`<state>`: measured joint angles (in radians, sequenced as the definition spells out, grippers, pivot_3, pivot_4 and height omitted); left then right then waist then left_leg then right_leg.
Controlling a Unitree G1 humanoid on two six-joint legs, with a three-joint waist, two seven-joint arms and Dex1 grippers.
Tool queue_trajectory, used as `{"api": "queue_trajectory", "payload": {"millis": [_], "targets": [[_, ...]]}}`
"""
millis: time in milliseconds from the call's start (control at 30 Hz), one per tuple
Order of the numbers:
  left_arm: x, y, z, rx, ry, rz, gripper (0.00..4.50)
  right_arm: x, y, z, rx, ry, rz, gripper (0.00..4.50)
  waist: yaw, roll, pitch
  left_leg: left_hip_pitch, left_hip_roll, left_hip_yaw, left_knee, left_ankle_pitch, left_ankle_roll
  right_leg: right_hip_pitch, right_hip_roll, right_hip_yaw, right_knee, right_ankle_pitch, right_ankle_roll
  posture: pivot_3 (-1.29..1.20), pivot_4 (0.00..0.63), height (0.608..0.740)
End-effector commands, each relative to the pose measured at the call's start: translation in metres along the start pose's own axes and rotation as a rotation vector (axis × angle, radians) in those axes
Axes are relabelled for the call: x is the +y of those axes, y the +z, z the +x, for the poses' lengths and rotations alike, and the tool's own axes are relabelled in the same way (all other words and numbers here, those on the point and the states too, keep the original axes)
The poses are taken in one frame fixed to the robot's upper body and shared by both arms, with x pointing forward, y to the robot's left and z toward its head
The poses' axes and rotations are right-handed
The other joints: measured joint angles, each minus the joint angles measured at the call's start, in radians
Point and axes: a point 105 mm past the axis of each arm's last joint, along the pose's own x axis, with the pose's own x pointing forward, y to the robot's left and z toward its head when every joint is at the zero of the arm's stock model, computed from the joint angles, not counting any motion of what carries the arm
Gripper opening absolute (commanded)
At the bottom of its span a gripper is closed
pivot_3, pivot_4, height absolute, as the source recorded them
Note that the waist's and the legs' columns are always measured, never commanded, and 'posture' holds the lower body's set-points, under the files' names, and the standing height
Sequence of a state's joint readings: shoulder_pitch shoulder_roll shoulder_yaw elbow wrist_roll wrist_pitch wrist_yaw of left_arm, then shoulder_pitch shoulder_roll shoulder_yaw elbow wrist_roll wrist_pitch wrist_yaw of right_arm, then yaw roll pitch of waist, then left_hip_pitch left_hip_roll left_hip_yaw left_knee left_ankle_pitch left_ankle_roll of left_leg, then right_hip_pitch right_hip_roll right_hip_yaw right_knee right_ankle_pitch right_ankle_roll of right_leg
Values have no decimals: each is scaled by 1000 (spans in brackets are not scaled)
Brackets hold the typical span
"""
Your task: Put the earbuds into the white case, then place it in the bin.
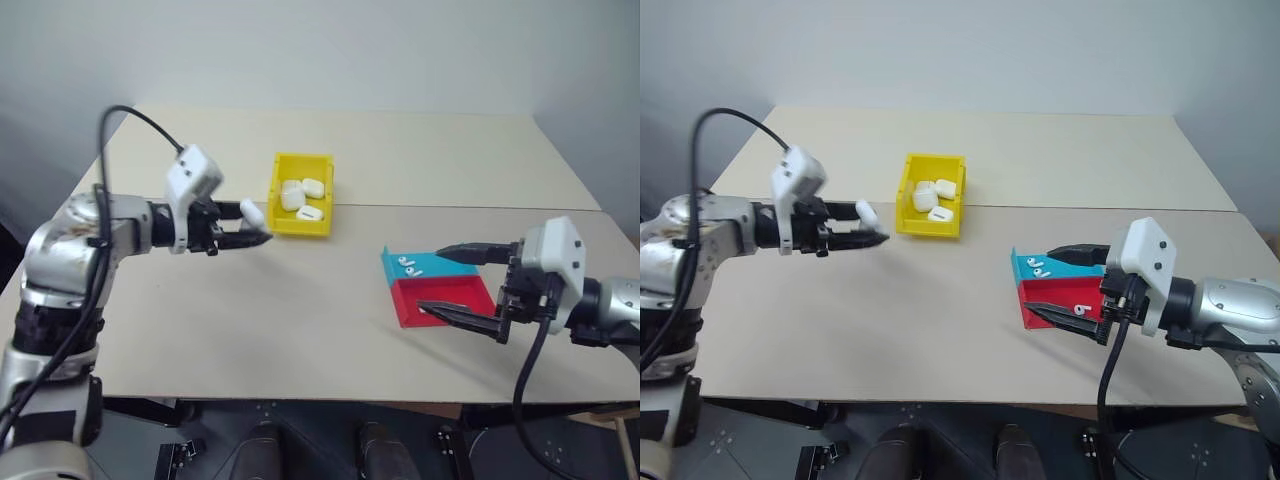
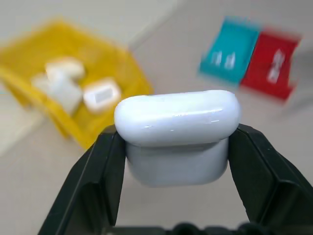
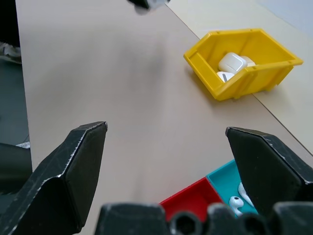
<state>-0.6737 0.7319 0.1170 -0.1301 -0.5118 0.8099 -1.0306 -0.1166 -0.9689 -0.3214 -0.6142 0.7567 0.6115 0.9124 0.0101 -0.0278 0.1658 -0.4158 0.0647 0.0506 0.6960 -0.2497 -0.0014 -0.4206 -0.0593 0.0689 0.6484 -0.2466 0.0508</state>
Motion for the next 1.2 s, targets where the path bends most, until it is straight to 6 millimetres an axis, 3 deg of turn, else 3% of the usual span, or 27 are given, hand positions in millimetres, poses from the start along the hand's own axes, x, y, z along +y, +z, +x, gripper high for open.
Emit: {"api": "queue_trajectory", "payload": {"millis": [33,233,400,500,600,833,1000,1200], "targets": [[-16,28,-7,-266,-101,50,2793,-4,11,2,-41,-3,-54,4500,2,0,0,0,0,0,0,0,0,0,0,0,0,0,0,0,150,740],[-46,37,-5,-433,-391,10,2793,-9,15,5,-57,-2,-79,4500,0,0,0,0,0,0,0,0,0,0,0,0,0,0,0,0,150,740],[-58,23,1,-376,-501,73,2793,-8,17,2,-57,-1,-87,4500,-1,0,0,0,0,0,0,0,0,0,0,0,0,0,0,0,150,740],[-59,-10,15,-153,-521,224,2793,-6,16,1,-48,8,-86,4500,0,0,0,1,0,0,0,0,0,1,0,0,0,0,0,0,150,740],[-60,-30,23,9,-573,294,2793,-5,15,1,-41,21,-91,4500,0,0,0,1,0,1,0,0,0,0,0,0,0,0,0,0,150,740],[-50,-80,21,454,-623,478,2793,-4,15,1,-39,31,-91,4500,0,0,0,0,0,1,-1,0,0,0,1,1,-1,0,0,0,150,740],[-34,-101,28,731,-586,572,2793,-1,12,2,-27,46,-90,4500,4,0,0,0,0,1,0,0,0,0,1,1,-1,0,0,0,150,740],[-24,-109,43,822,-548,604,2793,3,12,2,-29,49,-84,4500,3,0,0,0,0,1,0,0,0,0,1,1,-1,0,0,0,150,740]]}}
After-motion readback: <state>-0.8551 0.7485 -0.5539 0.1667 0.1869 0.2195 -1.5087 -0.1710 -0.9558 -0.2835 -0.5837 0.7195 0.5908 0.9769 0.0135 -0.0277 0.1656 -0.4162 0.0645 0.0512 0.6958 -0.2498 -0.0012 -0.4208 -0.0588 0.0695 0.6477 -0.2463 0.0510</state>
